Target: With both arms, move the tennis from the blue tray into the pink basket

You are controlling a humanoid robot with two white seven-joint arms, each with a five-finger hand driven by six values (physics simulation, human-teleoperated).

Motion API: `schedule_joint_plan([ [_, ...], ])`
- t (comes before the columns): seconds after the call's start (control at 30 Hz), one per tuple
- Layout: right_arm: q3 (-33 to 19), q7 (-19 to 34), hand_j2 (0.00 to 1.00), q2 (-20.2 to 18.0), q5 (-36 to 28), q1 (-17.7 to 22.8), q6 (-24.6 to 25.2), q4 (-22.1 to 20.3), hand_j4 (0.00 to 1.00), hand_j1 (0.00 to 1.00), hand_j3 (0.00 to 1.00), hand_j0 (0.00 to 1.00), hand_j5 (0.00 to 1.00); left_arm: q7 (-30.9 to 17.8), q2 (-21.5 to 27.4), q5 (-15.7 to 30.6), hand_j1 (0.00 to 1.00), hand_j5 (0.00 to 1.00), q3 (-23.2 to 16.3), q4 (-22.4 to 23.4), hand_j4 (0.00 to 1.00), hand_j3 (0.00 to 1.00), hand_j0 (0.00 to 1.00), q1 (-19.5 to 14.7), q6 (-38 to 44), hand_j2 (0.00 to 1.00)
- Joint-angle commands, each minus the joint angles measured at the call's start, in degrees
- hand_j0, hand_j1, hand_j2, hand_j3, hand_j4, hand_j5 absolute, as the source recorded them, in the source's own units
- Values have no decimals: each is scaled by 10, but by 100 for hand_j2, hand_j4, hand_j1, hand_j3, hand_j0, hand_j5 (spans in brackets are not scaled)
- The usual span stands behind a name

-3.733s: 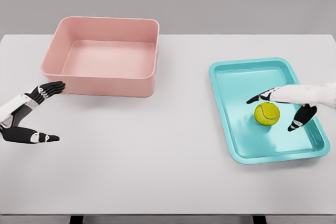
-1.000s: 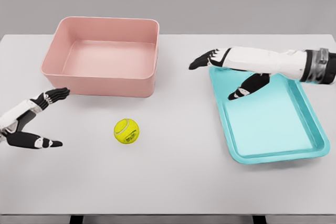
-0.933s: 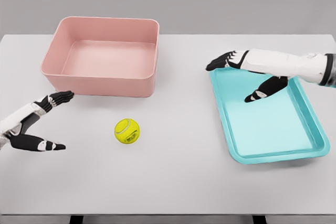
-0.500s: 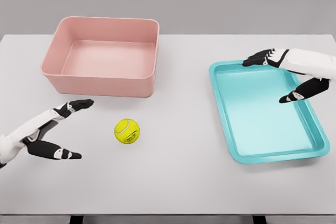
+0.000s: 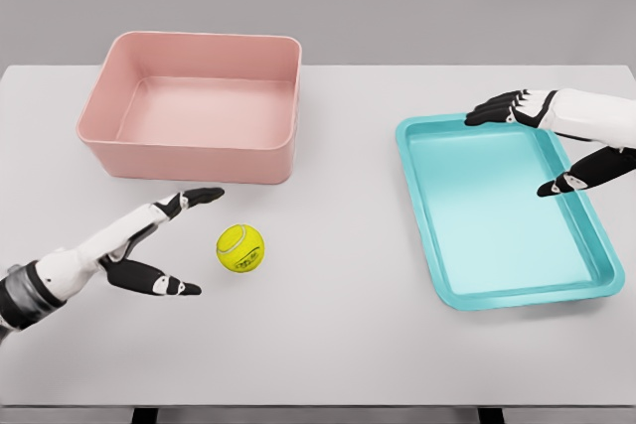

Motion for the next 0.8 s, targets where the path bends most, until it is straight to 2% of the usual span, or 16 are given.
schedule_joint_plan([
  [0.0,0,0,100,1,-5,1,2,-2,100,100,100,100,100,0,-15,-9,100,100,-4,0,100,100,100,0,19,100],
  [0.27,-2,0,100,4,-5,9,2,-11,100,100,100,100,100,0,-48,-9,100,100,-22,8,100,100,100,-19,55,100],
  [0.37,-2,0,100,1,-5,9,2,-18,100,100,100,100,100,1,-53,-9,100,100,-42,19,100,100,100,-36,57,100],
  [0.57,-1,0,100,4,-5,10,2,-17,100,100,100,100,100,1,-73,-9,100,100,-48,33,100,100,100,-38,81,100],
  [0.77,-1,0,100,2,-5,10,2,-18,100,100,100,100,100,1,-90,-38,100,100,-49,52,100,100,100,-47,81,100],
])
